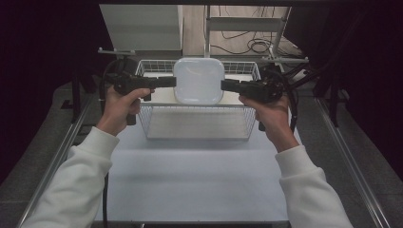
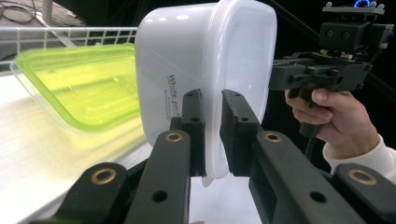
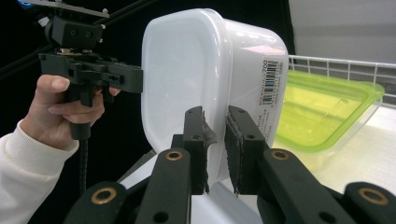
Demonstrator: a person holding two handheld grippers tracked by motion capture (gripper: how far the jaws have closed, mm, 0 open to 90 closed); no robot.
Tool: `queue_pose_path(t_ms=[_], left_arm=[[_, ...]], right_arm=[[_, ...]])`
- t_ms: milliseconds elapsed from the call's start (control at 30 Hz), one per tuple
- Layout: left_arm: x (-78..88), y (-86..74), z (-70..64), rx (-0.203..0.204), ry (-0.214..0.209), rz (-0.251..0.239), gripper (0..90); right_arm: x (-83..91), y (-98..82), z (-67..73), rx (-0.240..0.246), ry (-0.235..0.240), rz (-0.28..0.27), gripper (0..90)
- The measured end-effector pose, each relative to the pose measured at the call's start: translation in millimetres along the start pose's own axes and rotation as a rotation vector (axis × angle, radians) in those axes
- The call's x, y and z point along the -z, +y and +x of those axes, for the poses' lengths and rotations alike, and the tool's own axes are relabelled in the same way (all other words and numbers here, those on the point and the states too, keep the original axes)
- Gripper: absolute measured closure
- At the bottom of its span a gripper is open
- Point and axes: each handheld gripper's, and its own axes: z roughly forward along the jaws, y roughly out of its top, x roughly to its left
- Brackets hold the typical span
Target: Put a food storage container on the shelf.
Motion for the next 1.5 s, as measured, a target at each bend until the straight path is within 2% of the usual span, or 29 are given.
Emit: queue_pose_path(t_ms=[300, 567, 767, 967, 1167, 1333, 1500], left_arm=[[-8.1, 19.3, 19.2, 0.035, 0.011, 0.013, 80.2], [-20.8, 32.1, 41.3, 0.091, 0.009, 0.025, 80.0], [-26.5, 34.8, 50.0, 0.122, 0.014, 0.031, 79.9], [-30.8, 35.1, 55.7, 0.149, 0.023, 0.046, 79.9], [-33.4, 37.0, 61.8, 0.183, 0.004, 0.043, 80.1], [-35.9, 41.1, 66.1, 0.227, -0.01, 0.045, 80.3], [-39.0, 46.3, 75.0, 0.303, -0.022, 0.048, 79.9]], right_arm=[[-12.4, 14.9, -16.2, -0.038, -0.002, -0.003, 78.3], [-25.2, 24.7, -36.9, -0.09, -0.003, 0.006, 78.3], [-32.1, 27.5, -48.6, -0.128, -0.005, 0.02, 78.3], [-36.5, 26.3, -54.5, -0.169, -0.009, 0.034, 78.4], [-38.7, 26.1, -61.4, -0.217, -0.008, 0.031, 78.4], [-40.9, 27.7, -71.3, -0.281, 0.011, 0.025, 78.0], [-45.0, 30.7, -79.1, -0.334, 0.022, 0.02, 76.8]])
